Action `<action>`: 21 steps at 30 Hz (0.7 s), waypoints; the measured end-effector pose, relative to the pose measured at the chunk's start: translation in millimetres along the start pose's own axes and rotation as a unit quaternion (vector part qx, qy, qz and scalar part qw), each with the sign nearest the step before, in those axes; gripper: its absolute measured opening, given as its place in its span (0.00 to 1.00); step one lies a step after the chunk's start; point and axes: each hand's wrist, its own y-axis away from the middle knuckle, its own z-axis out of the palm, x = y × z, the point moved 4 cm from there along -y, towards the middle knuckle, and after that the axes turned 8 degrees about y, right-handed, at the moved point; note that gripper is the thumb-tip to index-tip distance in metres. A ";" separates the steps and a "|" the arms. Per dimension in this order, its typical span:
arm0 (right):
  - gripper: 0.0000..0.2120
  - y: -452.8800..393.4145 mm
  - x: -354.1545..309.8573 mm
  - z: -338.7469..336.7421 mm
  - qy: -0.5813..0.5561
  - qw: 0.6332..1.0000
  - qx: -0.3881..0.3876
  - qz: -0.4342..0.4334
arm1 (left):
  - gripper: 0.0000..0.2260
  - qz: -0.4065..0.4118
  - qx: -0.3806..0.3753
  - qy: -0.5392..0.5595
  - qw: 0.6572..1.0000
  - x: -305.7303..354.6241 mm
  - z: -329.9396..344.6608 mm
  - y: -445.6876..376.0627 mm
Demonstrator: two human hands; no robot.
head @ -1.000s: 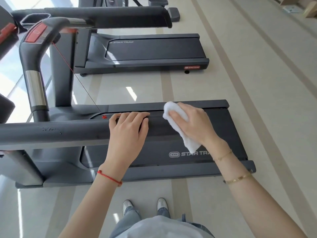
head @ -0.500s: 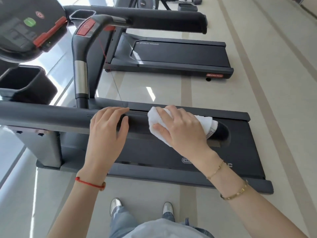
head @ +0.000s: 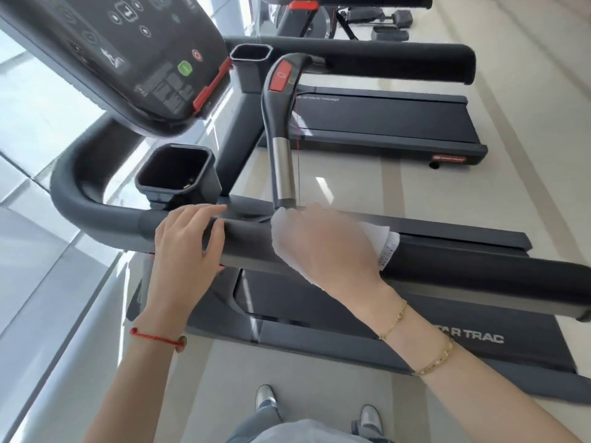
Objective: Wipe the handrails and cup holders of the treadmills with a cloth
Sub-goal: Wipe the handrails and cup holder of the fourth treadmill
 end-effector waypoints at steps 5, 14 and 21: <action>0.23 -44.7 -78.8 3.3 -0.023 0.999 -0.026 -0.014 | 0.11 0.015 -0.034 -0.016 0.999 -47.3 -13.6 -17.4; 0.22 -9.5 -53.1 -3.3 0.009 0.997 -0.019 0.077 | 0.14 0.055 -0.040 -0.021 0.997 -64.3 -10.5 -19.8; 0.23 -38.8 -101.3 4.2 -0.017 0.999 -0.036 0.023 | 0.14 0.064 -0.057 -0.002 0.996 -66.1 -13.7 -19.5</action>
